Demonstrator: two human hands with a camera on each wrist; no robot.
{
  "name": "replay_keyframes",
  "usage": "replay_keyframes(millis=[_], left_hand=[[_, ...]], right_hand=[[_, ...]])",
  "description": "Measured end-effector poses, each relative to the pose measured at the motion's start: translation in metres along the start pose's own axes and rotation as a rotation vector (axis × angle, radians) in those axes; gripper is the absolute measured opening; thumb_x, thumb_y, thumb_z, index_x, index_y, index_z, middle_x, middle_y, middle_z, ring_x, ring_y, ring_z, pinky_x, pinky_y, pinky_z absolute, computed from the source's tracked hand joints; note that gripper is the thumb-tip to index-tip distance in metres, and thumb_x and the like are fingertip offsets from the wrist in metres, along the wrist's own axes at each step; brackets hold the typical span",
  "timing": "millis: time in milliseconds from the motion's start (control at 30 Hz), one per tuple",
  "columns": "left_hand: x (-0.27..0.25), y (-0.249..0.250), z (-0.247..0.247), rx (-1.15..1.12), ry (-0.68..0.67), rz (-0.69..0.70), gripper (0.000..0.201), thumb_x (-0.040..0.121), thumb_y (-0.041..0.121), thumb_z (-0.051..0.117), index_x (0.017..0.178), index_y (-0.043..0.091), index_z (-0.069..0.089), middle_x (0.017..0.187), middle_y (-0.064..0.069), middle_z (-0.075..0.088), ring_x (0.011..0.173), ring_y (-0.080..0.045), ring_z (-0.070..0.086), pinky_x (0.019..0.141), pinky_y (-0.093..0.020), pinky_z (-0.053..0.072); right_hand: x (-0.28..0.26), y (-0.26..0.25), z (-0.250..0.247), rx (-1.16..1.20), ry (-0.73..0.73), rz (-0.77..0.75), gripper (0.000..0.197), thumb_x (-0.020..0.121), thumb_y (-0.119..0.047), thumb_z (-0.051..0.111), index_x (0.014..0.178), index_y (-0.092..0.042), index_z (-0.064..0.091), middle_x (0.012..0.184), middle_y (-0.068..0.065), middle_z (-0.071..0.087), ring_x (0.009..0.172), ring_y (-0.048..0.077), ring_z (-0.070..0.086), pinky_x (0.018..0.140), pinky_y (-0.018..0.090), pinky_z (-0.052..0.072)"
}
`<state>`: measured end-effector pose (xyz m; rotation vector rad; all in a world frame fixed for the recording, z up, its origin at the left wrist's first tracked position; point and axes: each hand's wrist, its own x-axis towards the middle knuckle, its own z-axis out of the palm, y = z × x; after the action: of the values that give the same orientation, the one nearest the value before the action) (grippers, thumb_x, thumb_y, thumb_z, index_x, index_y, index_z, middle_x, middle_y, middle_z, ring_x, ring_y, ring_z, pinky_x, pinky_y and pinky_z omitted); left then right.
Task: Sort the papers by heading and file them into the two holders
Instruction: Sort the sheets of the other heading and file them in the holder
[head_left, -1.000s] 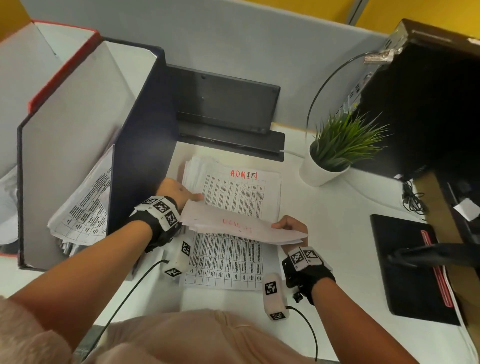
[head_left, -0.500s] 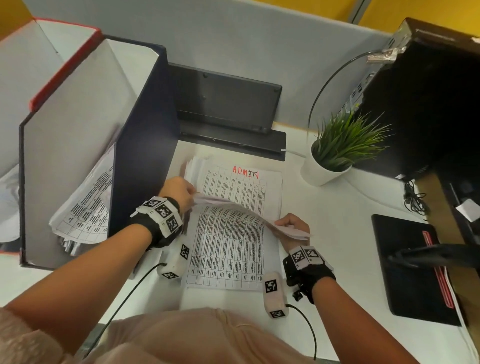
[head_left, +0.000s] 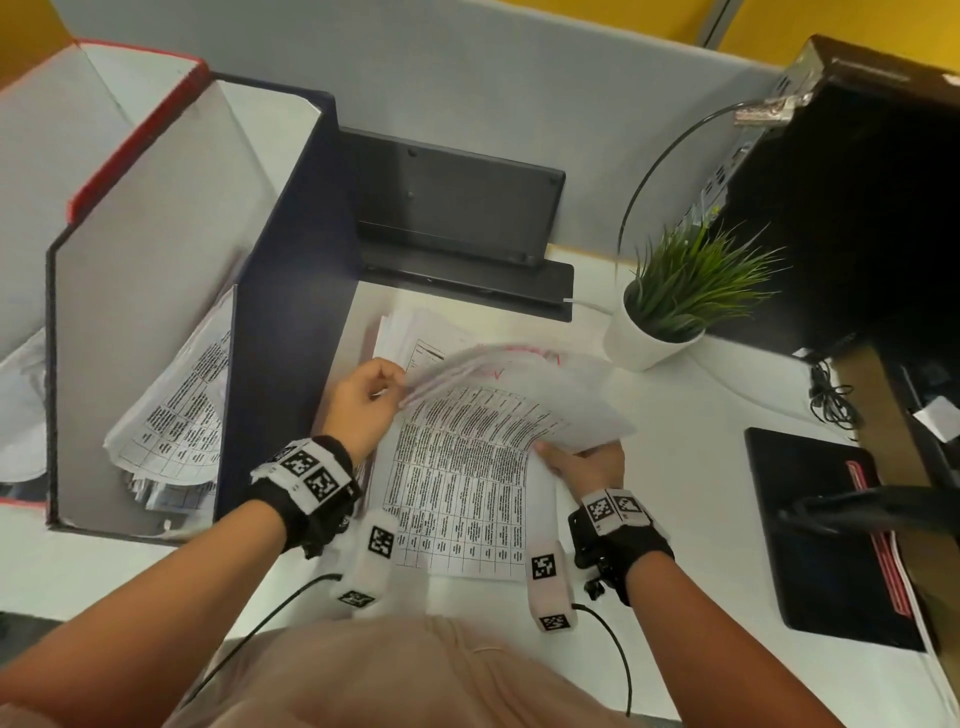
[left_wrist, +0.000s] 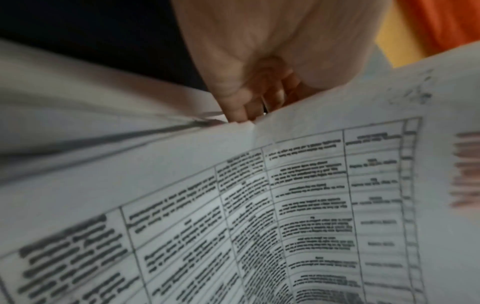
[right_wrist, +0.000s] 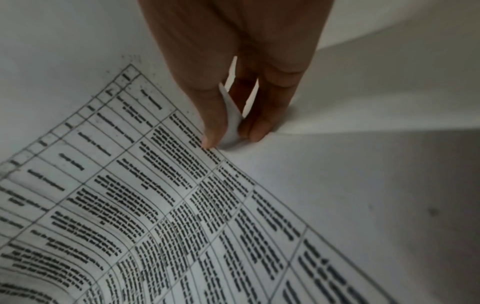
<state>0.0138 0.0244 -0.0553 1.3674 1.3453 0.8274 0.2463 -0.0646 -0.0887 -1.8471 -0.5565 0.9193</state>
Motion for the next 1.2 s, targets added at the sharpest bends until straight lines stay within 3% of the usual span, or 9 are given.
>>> replay_keyframes(millis=[100, 167, 333, 533, 733, 833, 933, 1033, 1200], left_hand=[[0.001, -0.001, -0.002, -0.188, -0.027, -0.132, 0.032, 0.088, -0.010, 0.041, 0.067, 0.012, 0.053, 0.080, -0.005, 0.066, 0.076, -0.016, 0.062, 0.070, -0.022, 0.049], [0.003, 0.000, -0.003, -0.262, -0.041, -0.179, 0.033, 0.085, -0.013, 0.039, 0.065, 0.009, 0.052, 0.084, -0.012, 0.068, 0.085, -0.023, 0.063, 0.080, -0.032, 0.050], [0.012, 0.002, -0.007, -0.249, -0.049, -0.247, 0.030, 0.082, -0.009, 0.040, 0.063, 0.007, 0.055, 0.081, -0.011, 0.067, 0.080, -0.024, 0.061, 0.073, -0.032, 0.049], [0.014, 0.006, -0.008, -0.116, -0.145, -0.280, 0.029, 0.094, 0.025, 0.044, 0.070, 0.019, 0.058, 0.066, 0.006, 0.063, 0.068, -0.017, 0.058, 0.061, -0.027, 0.043], [0.004, 0.020, -0.006, -0.214, -0.266, -0.269, 0.062, 0.074, 0.081, 0.026, 0.088, 0.039, 0.070, 0.086, 0.013, 0.073, 0.077, -0.002, 0.069, 0.068, -0.026, 0.050], [0.000, 0.026, -0.002, -0.026, -0.255, -0.148, 0.038, 0.083, 0.053, 0.055, 0.107, 0.025, 0.064, 0.095, 0.008, 0.072, 0.091, -0.009, 0.067, 0.082, -0.030, 0.052], [0.000, 0.034, 0.002, 0.170, -0.182, 0.026, 0.033, 0.086, 0.013, 0.064, 0.118, 0.009, 0.058, 0.106, 0.003, 0.065, 0.099, -0.015, 0.063, 0.074, -0.016, 0.048], [-0.002, 0.058, 0.000, 0.097, -0.014, 0.195, 0.034, 0.087, 0.012, 0.063, 0.120, 0.010, 0.058, 0.110, 0.001, 0.065, 0.097, -0.008, 0.063, 0.077, -0.018, 0.051], [-0.009, 0.087, -0.004, -0.077, 0.088, 0.386, 0.030, 0.087, 0.013, 0.063, 0.115, 0.023, 0.058, 0.105, 0.013, 0.065, 0.098, 0.001, 0.063, 0.083, -0.018, 0.052]], right_hand=[[-0.001, -0.002, 0.000, -0.051, -0.020, 0.034, 0.048, 0.065, -0.002, 0.081, 0.108, -0.003, 0.059, 0.097, 0.009, 0.064, 0.086, 0.020, 0.060, 0.080, 0.031, 0.053], [0.002, -0.004, 0.000, -0.119, -0.075, 0.050, 0.022, 0.070, -0.008, 0.079, 0.080, -0.009, 0.060, 0.077, 0.007, 0.061, 0.066, 0.016, 0.055, 0.068, 0.025, 0.049], [-0.002, -0.004, 0.000, -0.189, -0.098, -0.005, 0.036, 0.072, 0.007, 0.073, 0.052, -0.013, 0.050, 0.055, -0.002, 0.051, 0.050, 0.004, 0.047, 0.047, 0.006, 0.039], [-0.003, -0.007, 0.001, -0.206, -0.075, 0.028, 0.017, 0.074, -0.017, 0.077, 0.079, -0.011, 0.062, 0.071, 0.000, 0.060, 0.061, 0.012, 0.052, 0.065, 0.023, 0.042], [-0.009, -0.022, 0.013, -0.085, -0.017, -0.105, 0.035, 0.086, -0.021, 0.065, 0.118, -0.007, 0.059, 0.112, 0.007, 0.064, 0.094, 0.014, 0.058, 0.074, 0.014, 0.044], [-0.012, -0.034, 0.019, -0.014, 0.016, -0.120, 0.030, 0.089, -0.016, 0.060, 0.117, -0.005, 0.056, 0.116, 0.011, 0.063, 0.104, 0.023, 0.060, 0.083, 0.023, 0.044], [-0.017, -0.053, 0.023, 0.043, 0.051, -0.235, 0.026, 0.090, -0.015, 0.058, 0.115, -0.007, 0.056, 0.108, 0.006, 0.062, 0.101, 0.018, 0.061, 0.080, 0.016, 0.047], [-0.026, -0.087, 0.022, 0.215, 0.063, -0.397, 0.017, 0.089, -0.012, 0.060, 0.102, -0.021, 0.056, 0.099, -0.009, 0.062, 0.086, -0.009, 0.060, 0.070, 0.002, 0.046], [-0.034, -0.125, 0.020, 0.377, 0.012, -0.562, 0.029, 0.084, -0.009, 0.066, 0.101, -0.030, 0.056, 0.099, -0.019, 0.065, 0.095, -0.007, 0.062, 0.080, 0.010, 0.049]])
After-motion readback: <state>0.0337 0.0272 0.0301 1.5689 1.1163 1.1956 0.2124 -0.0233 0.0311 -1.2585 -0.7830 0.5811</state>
